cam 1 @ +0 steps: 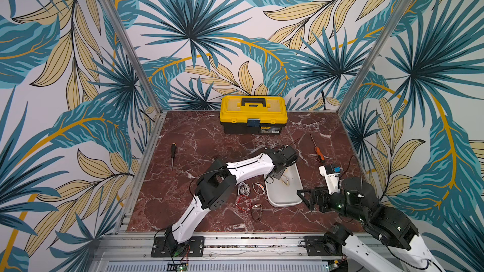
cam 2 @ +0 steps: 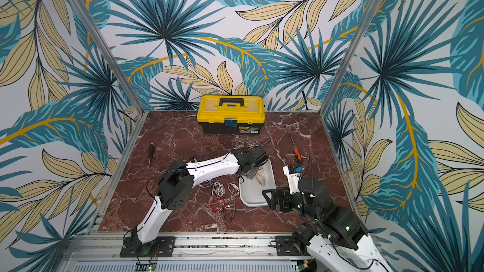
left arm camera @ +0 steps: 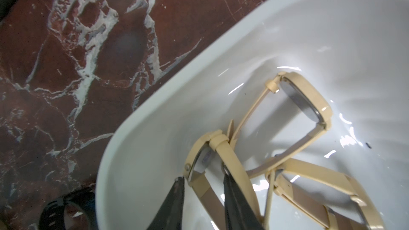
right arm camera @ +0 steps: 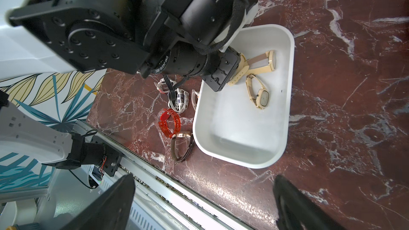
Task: Put the watch into the storage box
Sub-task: Place the watch in the storage box.
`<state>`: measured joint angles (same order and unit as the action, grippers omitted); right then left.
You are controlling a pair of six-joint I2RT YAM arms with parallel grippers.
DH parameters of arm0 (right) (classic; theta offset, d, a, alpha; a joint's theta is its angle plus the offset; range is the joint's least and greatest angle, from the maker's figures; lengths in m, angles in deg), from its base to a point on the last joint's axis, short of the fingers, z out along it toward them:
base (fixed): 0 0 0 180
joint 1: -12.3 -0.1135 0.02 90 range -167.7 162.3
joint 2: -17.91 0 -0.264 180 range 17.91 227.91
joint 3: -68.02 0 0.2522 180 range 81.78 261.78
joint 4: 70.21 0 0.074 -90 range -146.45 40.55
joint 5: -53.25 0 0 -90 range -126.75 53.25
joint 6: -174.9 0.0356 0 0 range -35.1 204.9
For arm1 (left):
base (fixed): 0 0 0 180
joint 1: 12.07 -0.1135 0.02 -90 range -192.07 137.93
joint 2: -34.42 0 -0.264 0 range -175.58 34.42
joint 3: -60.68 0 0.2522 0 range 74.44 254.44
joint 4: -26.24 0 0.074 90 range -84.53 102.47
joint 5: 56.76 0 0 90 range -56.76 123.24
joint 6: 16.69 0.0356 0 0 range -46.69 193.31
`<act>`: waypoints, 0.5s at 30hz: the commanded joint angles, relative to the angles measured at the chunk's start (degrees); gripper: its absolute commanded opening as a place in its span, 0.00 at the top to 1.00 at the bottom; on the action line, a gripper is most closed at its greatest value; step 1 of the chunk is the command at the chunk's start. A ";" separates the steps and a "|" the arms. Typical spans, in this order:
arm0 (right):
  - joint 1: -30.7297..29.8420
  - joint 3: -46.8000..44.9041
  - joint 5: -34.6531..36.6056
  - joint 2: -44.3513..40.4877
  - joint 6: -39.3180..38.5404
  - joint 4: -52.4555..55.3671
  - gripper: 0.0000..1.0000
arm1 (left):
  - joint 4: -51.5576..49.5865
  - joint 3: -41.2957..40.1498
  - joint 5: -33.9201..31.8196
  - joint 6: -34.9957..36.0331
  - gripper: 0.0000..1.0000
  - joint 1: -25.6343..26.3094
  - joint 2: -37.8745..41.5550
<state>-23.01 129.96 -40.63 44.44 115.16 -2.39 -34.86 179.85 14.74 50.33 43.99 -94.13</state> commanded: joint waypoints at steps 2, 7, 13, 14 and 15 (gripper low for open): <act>-0.26 -0.27 -0.08 0.03 0.67 -0.44 0.00 | 0.49 -1.95 -1.54 -1.31 0.56 0.19 6.76; -0.21 -0.78 -0.26 -0.40 0.86 -0.78 0.00 | 1.25 -5.06 -1.28 -3.89 0.32 0.73 15.07; -0.23 -2.01 -1.98 -0.25 1.14 -1.80 0.00 | 3.25 -14.00 -2.02 -7.16 0.10 0.73 28.18; -0.22 -2.33 -2.85 -0.03 1.20 -2.41 0.01 | 4.19 -16.99 -1.76 -7.78 0.07 0.73 31.23; -0.21 -2.71 -3.89 0.28 1.49 -3.21 0.00 | 5.33 -20.03 -1.30 -8.47 0.03 0.72 34.56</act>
<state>-23.01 128.76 -41.99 44.44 115.79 -3.13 -31.32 165.99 13.69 44.32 44.51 -65.20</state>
